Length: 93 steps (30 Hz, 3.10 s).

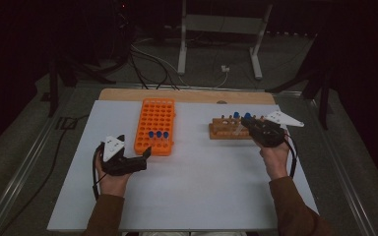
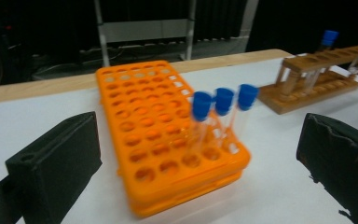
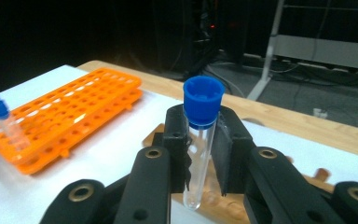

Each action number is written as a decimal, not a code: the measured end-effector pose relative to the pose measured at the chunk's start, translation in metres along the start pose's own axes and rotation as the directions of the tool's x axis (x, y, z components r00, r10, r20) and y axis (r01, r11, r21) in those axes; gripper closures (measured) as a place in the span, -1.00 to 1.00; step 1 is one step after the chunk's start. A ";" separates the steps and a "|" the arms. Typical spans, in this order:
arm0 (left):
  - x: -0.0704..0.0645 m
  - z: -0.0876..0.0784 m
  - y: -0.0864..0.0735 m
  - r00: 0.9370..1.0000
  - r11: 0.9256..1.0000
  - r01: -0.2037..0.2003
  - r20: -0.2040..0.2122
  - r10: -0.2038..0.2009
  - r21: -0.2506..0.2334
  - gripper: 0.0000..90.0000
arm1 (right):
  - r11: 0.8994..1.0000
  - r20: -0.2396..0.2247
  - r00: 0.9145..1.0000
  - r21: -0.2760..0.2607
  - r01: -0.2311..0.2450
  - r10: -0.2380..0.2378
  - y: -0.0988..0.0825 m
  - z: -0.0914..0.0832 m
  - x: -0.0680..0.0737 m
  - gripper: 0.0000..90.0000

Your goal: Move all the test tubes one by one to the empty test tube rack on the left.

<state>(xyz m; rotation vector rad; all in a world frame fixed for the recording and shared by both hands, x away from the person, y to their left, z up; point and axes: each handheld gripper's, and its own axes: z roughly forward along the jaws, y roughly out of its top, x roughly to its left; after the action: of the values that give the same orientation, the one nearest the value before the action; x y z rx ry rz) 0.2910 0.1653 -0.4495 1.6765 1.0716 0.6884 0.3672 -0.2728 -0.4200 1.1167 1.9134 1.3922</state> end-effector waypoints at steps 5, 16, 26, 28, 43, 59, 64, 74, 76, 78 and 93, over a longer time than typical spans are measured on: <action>-0.012 0.010 0.005 0.999 1.000 -0.023 0.027 0.023 0.006 -0.98 | 1.000 -0.040 0.999 0.009 0.003 -0.003 -0.005 0.003 0.011 0.70; -0.052 0.036 0.022 0.991 0.995 -0.094 0.099 0.095 -0.010 -0.88 | 0.999 -0.129 0.991 0.041 0.035 -0.030 -0.013 0.014 0.038 0.70; -0.083 0.064 0.025 0.982 0.994 -0.113 0.156 0.109 0.015 -0.69 | 0.998 -0.174 0.984 0.044 0.046 -0.037 -0.011 0.019 0.057 0.70; -0.089 0.070 0.024 0.977 0.991 -0.130 0.171 0.124 0.026 -0.64 | 0.998 -0.185 0.982 0.046 0.050 -0.040 -0.010 0.020 0.061 0.70; -0.120 0.105 0.019 0.951 0.985 -0.156 0.280 0.129 0.075 0.00 | 0.995 -0.238 0.970 0.068 0.069 -0.051 -0.014 0.026 0.079 0.70; -0.125 0.109 0.019 0.925 0.985 -0.169 0.350 0.148 0.032 0.59 | 0.996 -0.274 0.961 0.074 0.053 -0.031 -0.015 0.028 0.084 0.70; -0.126 0.109 0.018 0.924 0.982 -0.185 0.345 0.163 0.032 0.73 | 0.995 -0.275 0.961 0.079 0.060 -0.036 -0.015 0.028 0.085 0.70; -0.121 0.109 0.019 0.929 0.982 -0.185 0.333 0.160 0.046 0.75 | 0.998 -0.277 0.961 0.055 0.012 0.003 -0.012 0.023 0.077 0.39; -0.119 0.108 0.019 0.933 0.982 -0.181 0.326 0.154 0.053 0.75 | 0.999 -0.277 0.961 0.049 0.002 0.012 -0.012 0.022 0.075 0.27; -0.115 0.107 0.020 0.937 0.984 -0.171 0.319 0.145 0.053 0.75 | 0.999 -0.279 0.960 0.046 -0.004 0.017 -0.011 0.021 0.073 0.11; -0.084 0.082 0.025 0.951 0.994 -0.109 0.293 0.097 0.023 0.75 | 0.999 -0.212 0.977 0.042 0.005 0.004 -0.007 0.015 0.063 -0.90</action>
<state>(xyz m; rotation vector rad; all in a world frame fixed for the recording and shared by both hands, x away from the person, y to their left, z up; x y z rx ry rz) 0.3302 0.0517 -0.4507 1.8119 0.7973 0.4685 0.3437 -0.2122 -0.4285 1.0214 2.0992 1.5303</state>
